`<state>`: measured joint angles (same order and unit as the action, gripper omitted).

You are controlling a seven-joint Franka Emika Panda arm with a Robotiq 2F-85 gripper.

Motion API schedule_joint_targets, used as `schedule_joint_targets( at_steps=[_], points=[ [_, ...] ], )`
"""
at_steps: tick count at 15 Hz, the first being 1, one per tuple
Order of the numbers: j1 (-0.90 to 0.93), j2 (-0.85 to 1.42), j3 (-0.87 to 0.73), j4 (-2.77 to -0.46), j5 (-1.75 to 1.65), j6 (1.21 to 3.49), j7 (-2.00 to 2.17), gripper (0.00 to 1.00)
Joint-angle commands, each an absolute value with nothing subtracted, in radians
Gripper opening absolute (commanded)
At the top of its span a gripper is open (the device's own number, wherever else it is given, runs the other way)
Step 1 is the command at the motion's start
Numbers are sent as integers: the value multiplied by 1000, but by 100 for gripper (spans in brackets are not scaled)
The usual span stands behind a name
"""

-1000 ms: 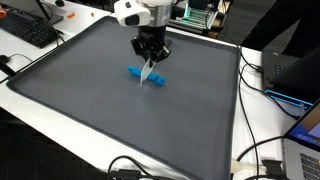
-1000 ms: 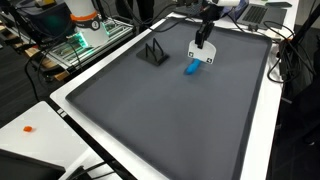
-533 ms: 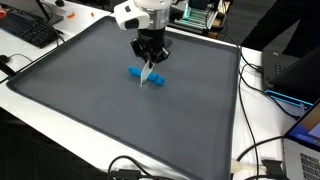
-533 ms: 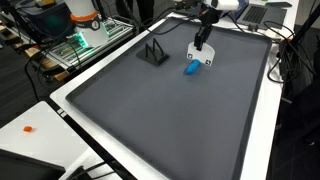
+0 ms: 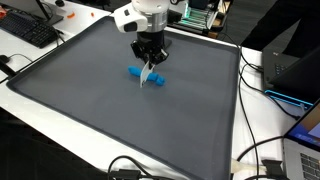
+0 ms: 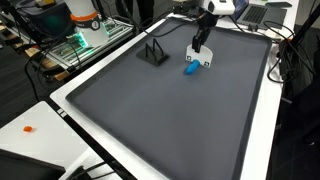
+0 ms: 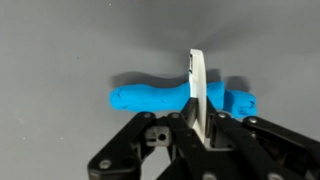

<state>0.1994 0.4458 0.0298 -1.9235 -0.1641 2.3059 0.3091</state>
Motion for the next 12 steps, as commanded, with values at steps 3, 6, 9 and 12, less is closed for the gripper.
schedule_joint_targets(
  at_steps=[3,6,9,12],
  points=[
    [179,444,36,-1981,-113,2309,290,2],
    [178,423,37,-1995,-97,2288,292,2],
    [179,408,37,-2005,-96,2287,294,2],
    [182,394,38,-2007,-101,2307,295,2]
  ],
)
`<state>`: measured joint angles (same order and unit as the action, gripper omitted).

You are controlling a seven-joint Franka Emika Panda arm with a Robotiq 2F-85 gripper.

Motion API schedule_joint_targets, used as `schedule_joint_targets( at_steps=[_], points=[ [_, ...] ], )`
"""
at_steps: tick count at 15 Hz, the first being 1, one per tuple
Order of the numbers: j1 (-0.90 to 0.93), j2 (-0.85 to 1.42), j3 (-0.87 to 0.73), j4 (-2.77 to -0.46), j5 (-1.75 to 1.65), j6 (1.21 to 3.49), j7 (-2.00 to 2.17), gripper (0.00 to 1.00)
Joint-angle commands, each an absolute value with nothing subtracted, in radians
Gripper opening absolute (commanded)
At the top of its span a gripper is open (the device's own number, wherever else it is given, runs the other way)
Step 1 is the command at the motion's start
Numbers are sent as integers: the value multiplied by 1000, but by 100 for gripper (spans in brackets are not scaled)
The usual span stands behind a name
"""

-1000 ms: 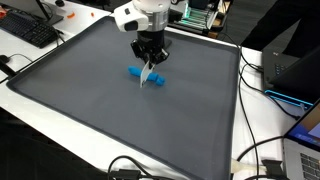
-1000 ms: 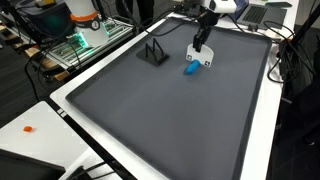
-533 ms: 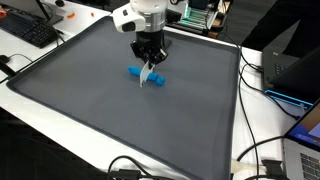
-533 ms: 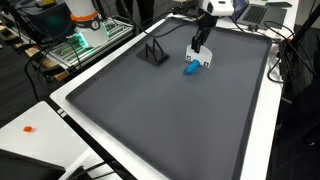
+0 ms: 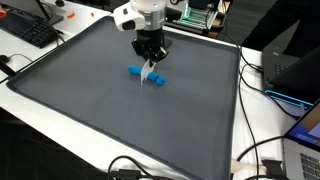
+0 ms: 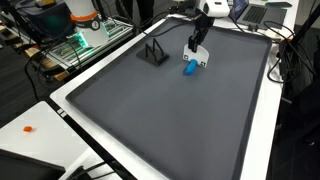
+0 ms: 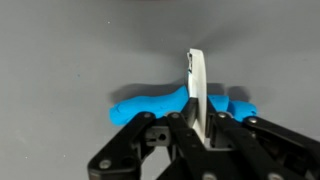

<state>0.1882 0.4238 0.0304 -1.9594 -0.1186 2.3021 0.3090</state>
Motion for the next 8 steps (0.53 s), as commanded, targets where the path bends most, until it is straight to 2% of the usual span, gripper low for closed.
schedule_joint_targets(
  at_steps=[1,8],
  points=[
    [185,389,37,-2004,-106,2299,298,2],
    [192,352,33,-1984,-129,2274,303,2]
  ],
)
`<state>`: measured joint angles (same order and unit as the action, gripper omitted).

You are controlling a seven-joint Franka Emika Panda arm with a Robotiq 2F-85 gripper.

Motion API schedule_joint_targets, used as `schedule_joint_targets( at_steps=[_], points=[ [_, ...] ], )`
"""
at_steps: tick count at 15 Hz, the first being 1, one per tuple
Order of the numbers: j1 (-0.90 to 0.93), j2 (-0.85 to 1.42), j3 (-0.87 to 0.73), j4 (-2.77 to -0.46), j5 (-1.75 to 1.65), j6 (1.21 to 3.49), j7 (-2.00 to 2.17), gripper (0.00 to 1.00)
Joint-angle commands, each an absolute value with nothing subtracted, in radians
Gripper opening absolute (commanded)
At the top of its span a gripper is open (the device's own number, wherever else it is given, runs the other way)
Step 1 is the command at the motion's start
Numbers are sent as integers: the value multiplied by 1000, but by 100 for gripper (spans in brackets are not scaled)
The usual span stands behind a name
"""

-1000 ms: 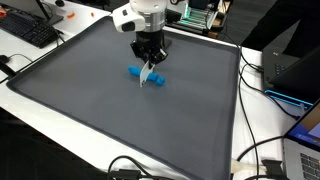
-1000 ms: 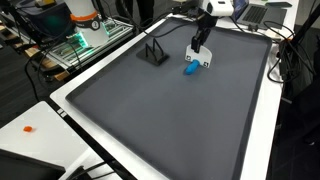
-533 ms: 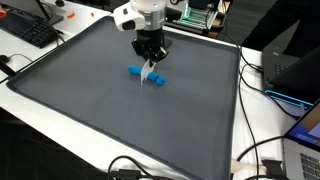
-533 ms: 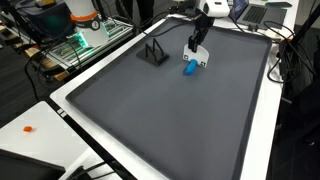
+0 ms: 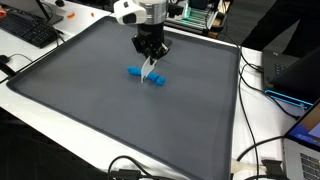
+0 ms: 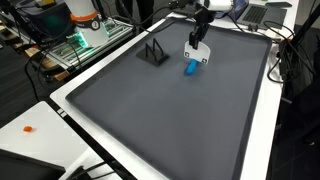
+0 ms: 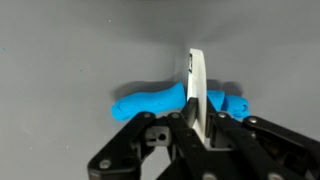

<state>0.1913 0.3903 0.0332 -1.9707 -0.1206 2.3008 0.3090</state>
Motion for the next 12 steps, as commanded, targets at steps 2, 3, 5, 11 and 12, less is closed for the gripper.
schedule_joint_targets(
  at_steps=[2,3,5,11,12],
  points=[
    [192,343,30,-1976,-139,2267,306,2],
    [191,340,28,-1970,-146,2264,304,2],
    [187,341,24,-1959,-158,2262,299,2],
    [173,365,16,-1928,-170,2254,267,2],
    [172,369,15,-1923,-170,2252,263,2]
  ],
)
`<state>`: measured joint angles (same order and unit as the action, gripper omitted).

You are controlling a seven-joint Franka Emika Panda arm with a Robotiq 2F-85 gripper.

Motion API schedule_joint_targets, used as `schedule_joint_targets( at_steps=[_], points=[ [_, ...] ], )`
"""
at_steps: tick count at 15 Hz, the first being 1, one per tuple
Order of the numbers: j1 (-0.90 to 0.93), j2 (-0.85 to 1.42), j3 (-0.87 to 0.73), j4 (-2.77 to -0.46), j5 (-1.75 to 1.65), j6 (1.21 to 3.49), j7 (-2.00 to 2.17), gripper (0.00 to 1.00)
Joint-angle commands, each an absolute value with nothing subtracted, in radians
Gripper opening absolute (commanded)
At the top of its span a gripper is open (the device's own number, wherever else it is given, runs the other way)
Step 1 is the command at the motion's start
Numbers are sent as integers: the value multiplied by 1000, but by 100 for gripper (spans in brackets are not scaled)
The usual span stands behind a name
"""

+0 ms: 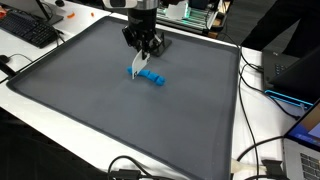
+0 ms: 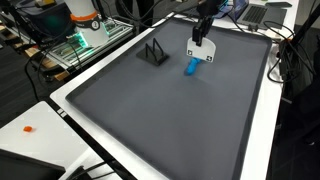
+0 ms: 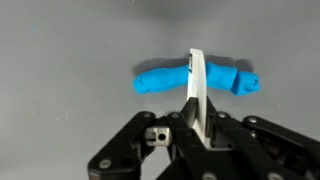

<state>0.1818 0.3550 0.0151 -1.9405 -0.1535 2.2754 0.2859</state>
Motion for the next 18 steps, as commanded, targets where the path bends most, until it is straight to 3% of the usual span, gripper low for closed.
schedule_joint_targets(
  at_steps=[1,18],
  points=[
    [170,375,15,-1920,-167,2254,259,2],
    [164,446,11,-1917,-172,2294,210,2]
  ],
)
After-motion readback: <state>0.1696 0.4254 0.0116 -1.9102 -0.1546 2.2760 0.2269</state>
